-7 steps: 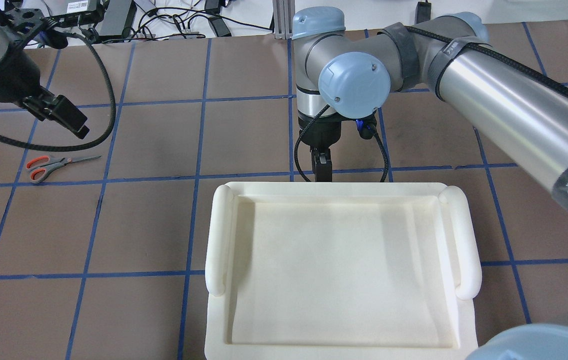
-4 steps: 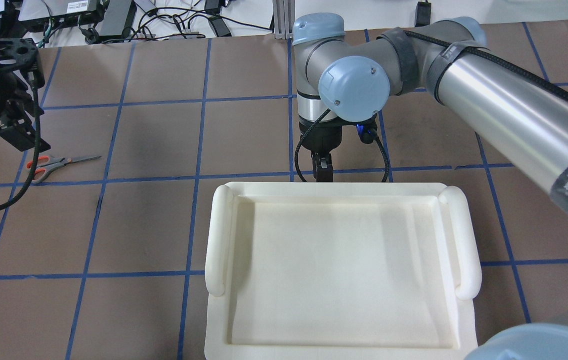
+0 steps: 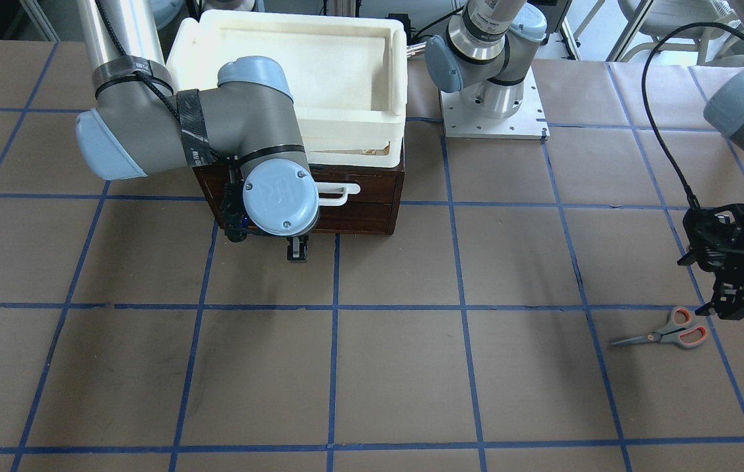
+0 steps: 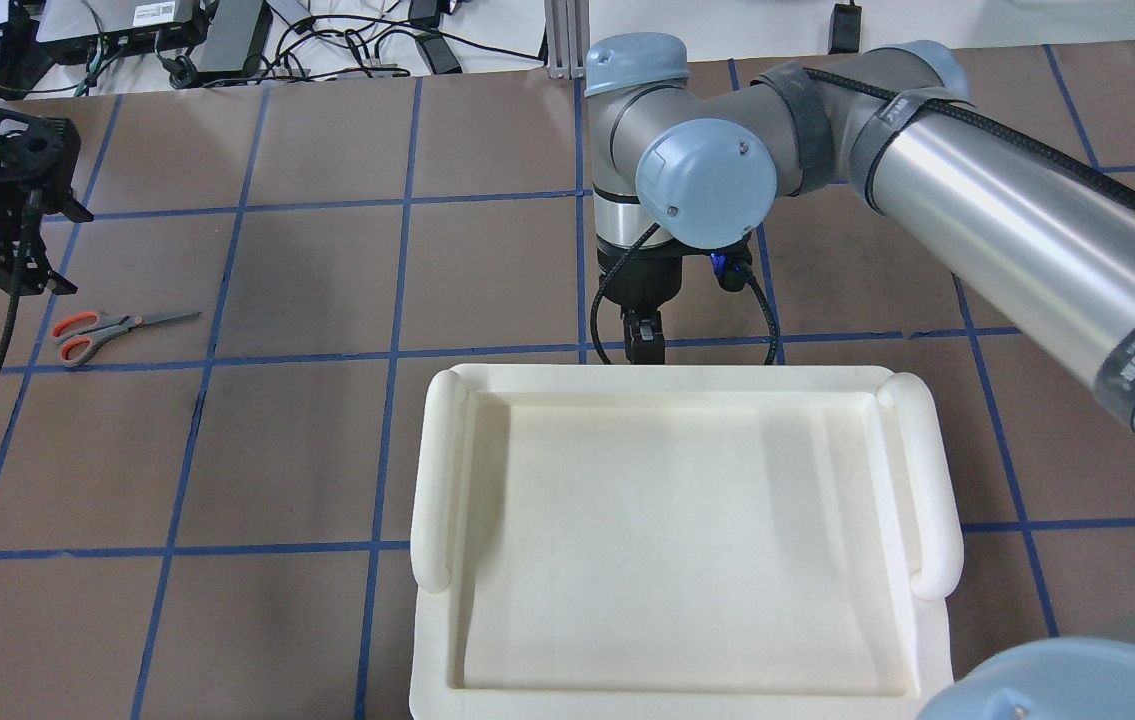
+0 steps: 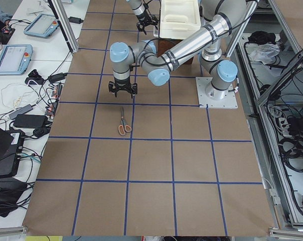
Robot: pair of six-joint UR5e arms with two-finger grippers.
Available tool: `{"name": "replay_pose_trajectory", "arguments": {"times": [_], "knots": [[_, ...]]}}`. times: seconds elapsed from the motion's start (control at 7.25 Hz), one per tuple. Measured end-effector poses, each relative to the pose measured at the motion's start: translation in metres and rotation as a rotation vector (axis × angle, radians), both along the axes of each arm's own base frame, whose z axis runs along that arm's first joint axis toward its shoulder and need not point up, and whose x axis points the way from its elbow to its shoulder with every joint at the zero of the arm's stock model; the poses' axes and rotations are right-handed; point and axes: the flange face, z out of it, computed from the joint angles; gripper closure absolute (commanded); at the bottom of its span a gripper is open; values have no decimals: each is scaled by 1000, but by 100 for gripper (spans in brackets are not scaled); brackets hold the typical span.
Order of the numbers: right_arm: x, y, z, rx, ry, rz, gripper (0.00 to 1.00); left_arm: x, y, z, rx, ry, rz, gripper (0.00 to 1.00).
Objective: Place scissors in drawer with both arms
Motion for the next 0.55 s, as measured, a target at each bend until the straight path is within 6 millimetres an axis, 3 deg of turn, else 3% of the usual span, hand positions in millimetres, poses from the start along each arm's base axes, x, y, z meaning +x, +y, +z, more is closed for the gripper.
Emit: {"name": "replay_pose_trajectory", "arguments": {"times": [0.28, 0.55], "knots": [[1, -1, -3, 0, -2, 0, 0, 33, -11, -46, 6, 2, 17, 7], [1, -2, -6, 4, -2, 2, 0, 44, -21, -85, 11, 7, 37, 2]]}}
